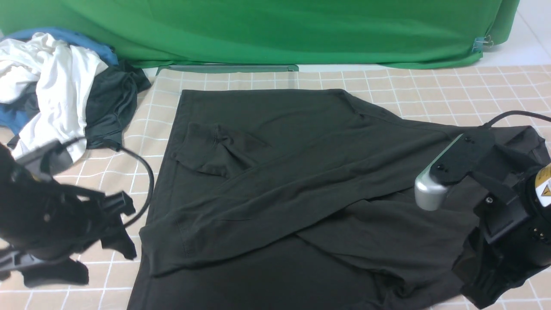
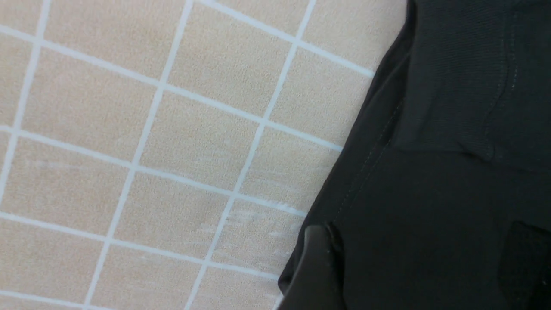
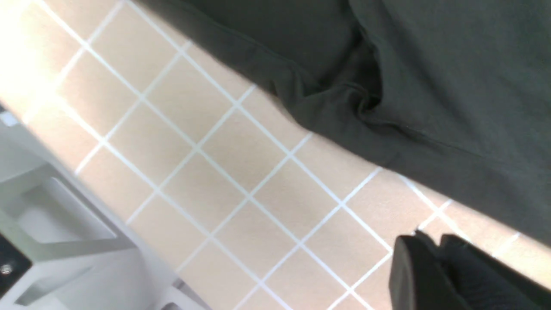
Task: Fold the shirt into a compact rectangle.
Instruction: 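Grasp the near edge of the shirt at its hem and shoulder corners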
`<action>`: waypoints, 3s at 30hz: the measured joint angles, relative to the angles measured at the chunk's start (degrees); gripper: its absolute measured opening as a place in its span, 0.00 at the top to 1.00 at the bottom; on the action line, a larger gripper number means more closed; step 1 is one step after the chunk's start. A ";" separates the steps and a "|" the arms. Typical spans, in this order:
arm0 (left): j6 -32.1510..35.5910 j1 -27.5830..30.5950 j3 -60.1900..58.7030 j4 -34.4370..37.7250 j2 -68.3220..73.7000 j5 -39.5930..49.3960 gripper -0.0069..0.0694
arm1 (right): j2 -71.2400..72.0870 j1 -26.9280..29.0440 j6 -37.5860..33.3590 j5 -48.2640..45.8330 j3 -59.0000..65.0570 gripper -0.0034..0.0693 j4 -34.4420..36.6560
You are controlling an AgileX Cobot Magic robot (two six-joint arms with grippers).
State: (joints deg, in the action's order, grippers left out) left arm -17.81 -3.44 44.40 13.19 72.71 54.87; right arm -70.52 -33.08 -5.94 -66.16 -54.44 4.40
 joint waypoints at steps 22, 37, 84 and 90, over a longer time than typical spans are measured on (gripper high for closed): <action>0.23 0.00 10.39 -1.82 -0.01 -1.75 0.20 | -0.14 -0.45 8.29 2.36 0.00 0.26 -4.92; 0.23 0.00 -1.90 -0.30 -0.06 -2.43 0.20 | -9.68 5.28 11.35 -3.23 -0.01 0.15 -11.55; -2.65 -15.99 -13.97 -1.39 6.12 -12.64 0.20 | -9.68 25.99 8.26 4.64 8.18 0.16 -2.89; -3.80 -16.05 -13.97 -3.50 6.29 -12.76 0.26 | -9.68 25.99 8.17 4.64 8.18 0.16 -2.89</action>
State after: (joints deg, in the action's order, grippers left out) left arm -21.61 -19.50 30.43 9.69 79.00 42.11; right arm -80.20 -7.09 2.23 -61.52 -46.26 1.50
